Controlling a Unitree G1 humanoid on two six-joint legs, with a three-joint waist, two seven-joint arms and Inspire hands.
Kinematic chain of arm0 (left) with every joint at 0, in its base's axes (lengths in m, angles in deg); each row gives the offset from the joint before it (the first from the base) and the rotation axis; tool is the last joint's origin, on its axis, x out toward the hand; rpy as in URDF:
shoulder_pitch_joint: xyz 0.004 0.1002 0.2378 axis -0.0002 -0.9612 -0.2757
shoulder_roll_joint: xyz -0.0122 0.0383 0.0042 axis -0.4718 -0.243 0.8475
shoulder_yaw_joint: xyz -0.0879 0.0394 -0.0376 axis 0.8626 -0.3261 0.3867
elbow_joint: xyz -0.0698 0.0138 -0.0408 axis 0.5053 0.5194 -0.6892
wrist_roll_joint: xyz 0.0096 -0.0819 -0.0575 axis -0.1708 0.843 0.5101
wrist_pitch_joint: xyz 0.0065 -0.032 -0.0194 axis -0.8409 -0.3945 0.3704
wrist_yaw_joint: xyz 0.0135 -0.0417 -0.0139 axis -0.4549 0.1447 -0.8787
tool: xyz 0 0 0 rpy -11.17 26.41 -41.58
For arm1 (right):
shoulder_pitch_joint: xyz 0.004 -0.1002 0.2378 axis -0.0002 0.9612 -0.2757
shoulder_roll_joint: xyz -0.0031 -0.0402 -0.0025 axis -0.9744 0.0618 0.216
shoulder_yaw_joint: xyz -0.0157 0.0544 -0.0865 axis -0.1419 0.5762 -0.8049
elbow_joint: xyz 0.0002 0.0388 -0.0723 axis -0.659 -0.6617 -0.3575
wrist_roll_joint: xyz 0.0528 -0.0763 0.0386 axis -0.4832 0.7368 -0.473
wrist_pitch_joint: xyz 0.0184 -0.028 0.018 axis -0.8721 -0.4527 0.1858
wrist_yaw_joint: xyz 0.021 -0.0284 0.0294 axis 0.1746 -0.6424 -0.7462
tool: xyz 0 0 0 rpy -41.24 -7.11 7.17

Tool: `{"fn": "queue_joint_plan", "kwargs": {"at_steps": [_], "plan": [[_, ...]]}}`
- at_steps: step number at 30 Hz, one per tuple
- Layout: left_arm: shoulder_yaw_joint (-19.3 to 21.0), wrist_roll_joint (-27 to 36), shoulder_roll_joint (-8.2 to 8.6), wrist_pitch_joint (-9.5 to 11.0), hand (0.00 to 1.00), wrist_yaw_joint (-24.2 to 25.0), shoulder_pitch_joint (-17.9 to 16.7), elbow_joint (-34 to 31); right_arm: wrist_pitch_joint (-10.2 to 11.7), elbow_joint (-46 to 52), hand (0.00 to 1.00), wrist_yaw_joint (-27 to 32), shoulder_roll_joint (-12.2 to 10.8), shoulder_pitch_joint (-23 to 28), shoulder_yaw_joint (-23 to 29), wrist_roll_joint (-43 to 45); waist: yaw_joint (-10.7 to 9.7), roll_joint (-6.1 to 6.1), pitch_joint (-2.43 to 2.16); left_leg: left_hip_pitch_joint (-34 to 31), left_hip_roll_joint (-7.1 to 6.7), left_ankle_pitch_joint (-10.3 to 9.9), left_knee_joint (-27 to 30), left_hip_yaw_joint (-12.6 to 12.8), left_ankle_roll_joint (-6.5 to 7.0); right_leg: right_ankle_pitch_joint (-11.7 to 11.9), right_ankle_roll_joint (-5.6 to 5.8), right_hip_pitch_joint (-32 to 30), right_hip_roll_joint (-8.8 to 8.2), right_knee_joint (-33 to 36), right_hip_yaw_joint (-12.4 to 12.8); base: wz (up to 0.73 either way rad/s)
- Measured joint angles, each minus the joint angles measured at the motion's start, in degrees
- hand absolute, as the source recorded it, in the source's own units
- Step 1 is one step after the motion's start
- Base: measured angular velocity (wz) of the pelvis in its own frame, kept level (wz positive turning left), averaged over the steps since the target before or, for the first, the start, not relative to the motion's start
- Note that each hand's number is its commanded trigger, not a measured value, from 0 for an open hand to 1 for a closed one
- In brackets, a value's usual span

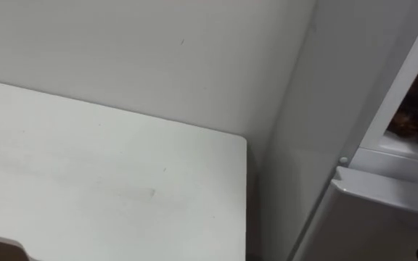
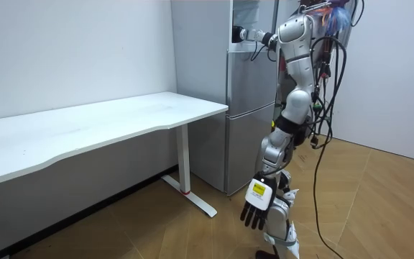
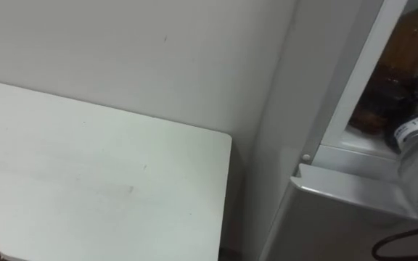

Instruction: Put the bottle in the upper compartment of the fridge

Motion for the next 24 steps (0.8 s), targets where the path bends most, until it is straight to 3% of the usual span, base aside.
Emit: {"fn": "queue_joint_plan", "kwargs": {"at_steps": [14,15,16,17,24], "plan": [[0.0,0.0,-0.43,-0.4,0.00,-0.2,0.0,0.0,0.0,-2.9,1.00,-1.7,1.1,-0.3,0.0,-0.1,0.2,-0.05,0.01,0.2,-0.02,0.0,-0.1,-0.1,-0.01,0.0,-0.01,0.4,-0.06,0.0,0.0,0.00],[0.0,0.0,-0.43,-0.4,0.00,-0.2,0.0,0.0,0.0,-3.1,0.96,-1.7,1.2,-0.3,-0.1,-0.1,0.2,-0.05,0.02,0.2,-0.02,0.0,-0.1,-0.1,-0.01,0.0,-0.01,0.4,-0.05,0.0,0.0,0.00],[0.0,0.0,-0.43,-0.5,0.00,-0.2,0.0,0.0,0.0,-3.5,0.10,-1.7,1.6,-0.3,-0.3,-0.1,0.3,-0.08,0.03,0.2,-0.02,0.0,-0.1,-0.1,-0.01,0.0,-0.01,0.4,-0.06,0.0,0.0,0.00],[0.0,0.0,-0.46,-0.5,0.00,-0.2,0.0,0.0,0.0,-4.0,0.00,-1.7,2.1,-0.3,-0.5,0.0,0.4,-0.16,0.05,0.2,-0.03,0.0,-0.1,-0.1,-0.01,0.0,-0.01,0.4,-0.06,0.0,0.0,0.00],[0.0,0.0,-0.60,-0.6,0.00,-0.1,0.1,0.0,0.0,-4.8,0.00,-1.4,3.3,-0.3,-1.2,0.7,1.1,-0.61,0.31,0.2,-0.03,0.0,-0.1,-0.2,-0.01,0.0,-0.01,0.4,-0.05,0.0,-0.1,0.00]]}}
